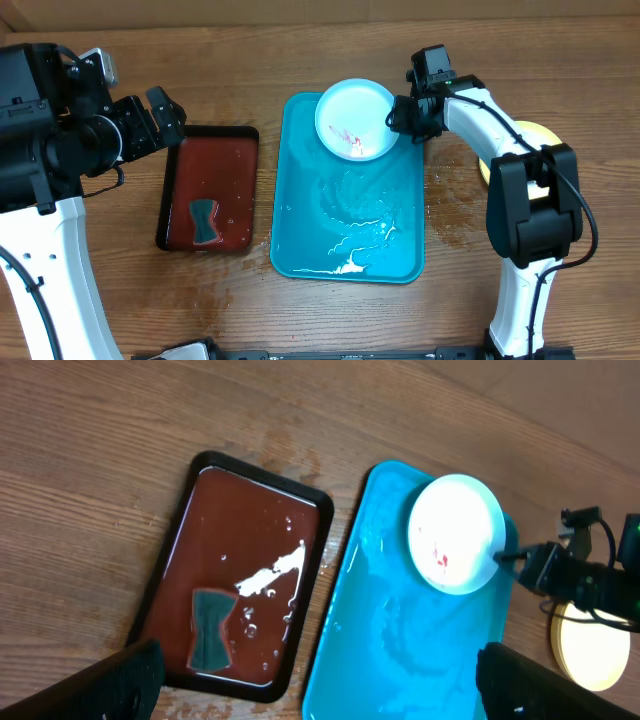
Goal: Clean dirty plates on tray and stack at the side
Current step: 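Grasp the white plate rim with the right gripper and drag it to tray center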
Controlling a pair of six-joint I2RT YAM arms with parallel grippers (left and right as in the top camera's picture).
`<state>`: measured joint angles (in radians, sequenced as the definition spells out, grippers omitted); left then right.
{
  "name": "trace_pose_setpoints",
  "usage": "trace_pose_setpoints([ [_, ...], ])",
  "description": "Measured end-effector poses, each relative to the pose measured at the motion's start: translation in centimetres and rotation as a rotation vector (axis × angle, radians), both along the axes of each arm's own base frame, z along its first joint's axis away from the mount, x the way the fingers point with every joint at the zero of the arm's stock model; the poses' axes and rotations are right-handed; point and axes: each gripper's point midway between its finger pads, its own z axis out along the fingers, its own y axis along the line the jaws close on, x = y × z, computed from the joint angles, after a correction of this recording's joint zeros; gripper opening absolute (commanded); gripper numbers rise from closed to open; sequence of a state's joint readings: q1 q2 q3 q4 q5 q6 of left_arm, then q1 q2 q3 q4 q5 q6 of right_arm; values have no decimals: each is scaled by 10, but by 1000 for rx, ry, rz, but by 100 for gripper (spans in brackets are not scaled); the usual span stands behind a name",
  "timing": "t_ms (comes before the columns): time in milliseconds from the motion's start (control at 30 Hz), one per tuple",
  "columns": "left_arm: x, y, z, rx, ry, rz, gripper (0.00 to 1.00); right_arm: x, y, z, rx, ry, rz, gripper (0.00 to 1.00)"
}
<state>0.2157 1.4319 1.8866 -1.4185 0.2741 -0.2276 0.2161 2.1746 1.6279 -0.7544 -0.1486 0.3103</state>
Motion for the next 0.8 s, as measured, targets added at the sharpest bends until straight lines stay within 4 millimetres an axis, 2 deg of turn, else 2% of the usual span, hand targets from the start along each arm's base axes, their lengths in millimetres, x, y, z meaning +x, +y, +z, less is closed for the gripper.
trace_pose_setpoints([
  [200,-1,0,0,1,3,-2,100,-68,-7,9,-10,276,-108,4],
  [267,-1,0,-1,1,5,-3,100,-84,-4,8,-17,344,-157,4],
  [400,-1,0,-1,1,6,-3,100,-113,17,-9,-28,433,-263,4],
  [433,-1,0,-1,0,7,-3,100,-118,34,-9,2,433,-287,10],
  [467,-1,0,-1,0,7,-3,100,-118,37,-8,6,430,-289,16],
  [567,-4,-1,-3,-2,18,-3,100,-119,66,-6,49,401,-271,36],
  [633,-5,-1,-4,-4,28,-3,100,-122,71,-4,40,394,-246,47],
  [700,-8,-2,-6,-7,39,-3,100,-119,65,3,17,353,-212,57],
  [800,-10,-2,-11,-13,68,-3,100,-91,47,32,-6,179,-89,58],
])
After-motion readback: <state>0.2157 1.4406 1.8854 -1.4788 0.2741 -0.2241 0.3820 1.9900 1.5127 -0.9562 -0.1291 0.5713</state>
